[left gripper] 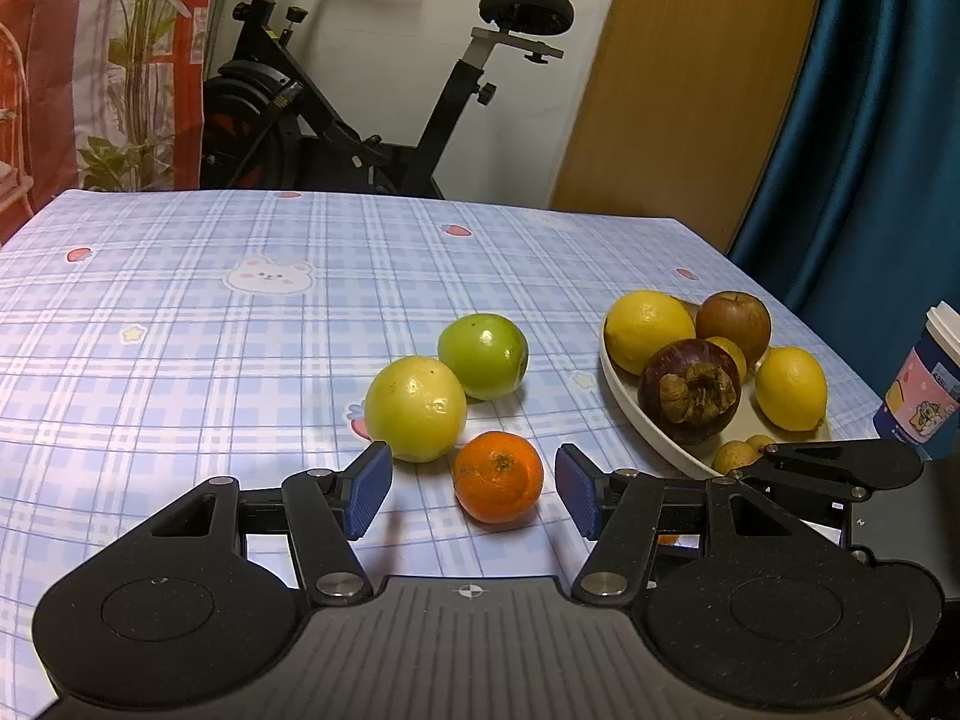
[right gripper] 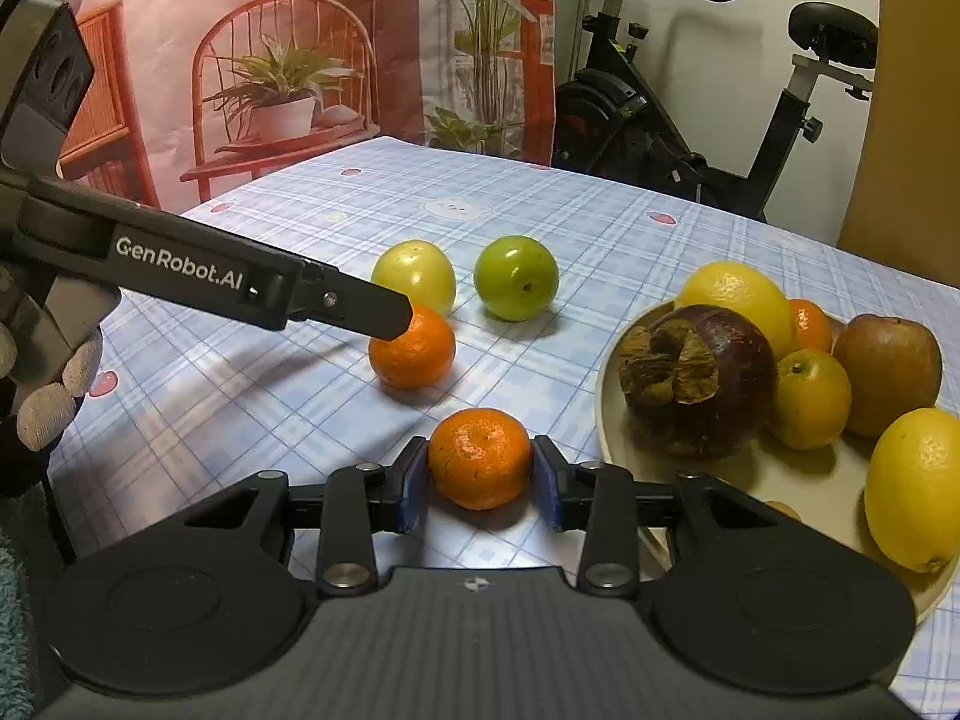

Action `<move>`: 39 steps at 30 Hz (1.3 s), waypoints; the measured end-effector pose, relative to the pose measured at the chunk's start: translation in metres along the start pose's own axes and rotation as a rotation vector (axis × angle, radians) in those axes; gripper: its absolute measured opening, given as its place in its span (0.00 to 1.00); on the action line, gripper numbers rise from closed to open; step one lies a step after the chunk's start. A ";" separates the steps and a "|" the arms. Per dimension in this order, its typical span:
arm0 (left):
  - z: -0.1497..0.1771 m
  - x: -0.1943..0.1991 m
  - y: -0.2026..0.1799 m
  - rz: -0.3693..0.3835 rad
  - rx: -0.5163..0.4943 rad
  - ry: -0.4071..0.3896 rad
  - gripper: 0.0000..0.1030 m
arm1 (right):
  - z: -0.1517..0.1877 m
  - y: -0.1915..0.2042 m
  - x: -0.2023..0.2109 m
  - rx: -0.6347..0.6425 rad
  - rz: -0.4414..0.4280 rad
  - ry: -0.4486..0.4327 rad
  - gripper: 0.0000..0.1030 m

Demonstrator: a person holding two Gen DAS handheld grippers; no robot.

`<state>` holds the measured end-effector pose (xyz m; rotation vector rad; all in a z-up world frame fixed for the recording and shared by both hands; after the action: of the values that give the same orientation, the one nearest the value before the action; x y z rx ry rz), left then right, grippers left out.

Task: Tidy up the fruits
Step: 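Close the right gripper around the tangerine and lift it, then carry the tangerine over the beige plate with the right gripper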

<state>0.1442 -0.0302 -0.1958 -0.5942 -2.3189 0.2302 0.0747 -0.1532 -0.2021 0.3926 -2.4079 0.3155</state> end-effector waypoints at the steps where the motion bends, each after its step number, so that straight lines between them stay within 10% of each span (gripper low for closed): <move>1: 0.000 0.000 0.000 0.000 0.000 0.002 0.61 | 0.000 0.000 0.000 0.000 0.000 0.000 0.38; 28: -0.003 -0.007 -0.015 0.064 -0.009 0.016 0.39 | -0.005 -0.003 0.021 0.002 0.016 -0.051 0.38; 39: -0.032 -0.011 -0.084 0.183 -0.121 -0.032 0.39 | 0.004 -0.055 0.065 -0.155 0.294 -0.101 0.38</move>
<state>0.1436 -0.1093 -0.1521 -0.8708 -2.3224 0.1861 0.0445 -0.2186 -0.1555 -0.0175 -2.5699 0.2402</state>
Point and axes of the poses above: each gripper's, at about its wrist camera, not at the fingertips, and x roughly against the way its jaws point, y to its left, z to its underside, the point moved 5 cm from there along -x, roughly the way its jaws point, and after that the axes turned 10 degrees about x, right-handed, at the moved point
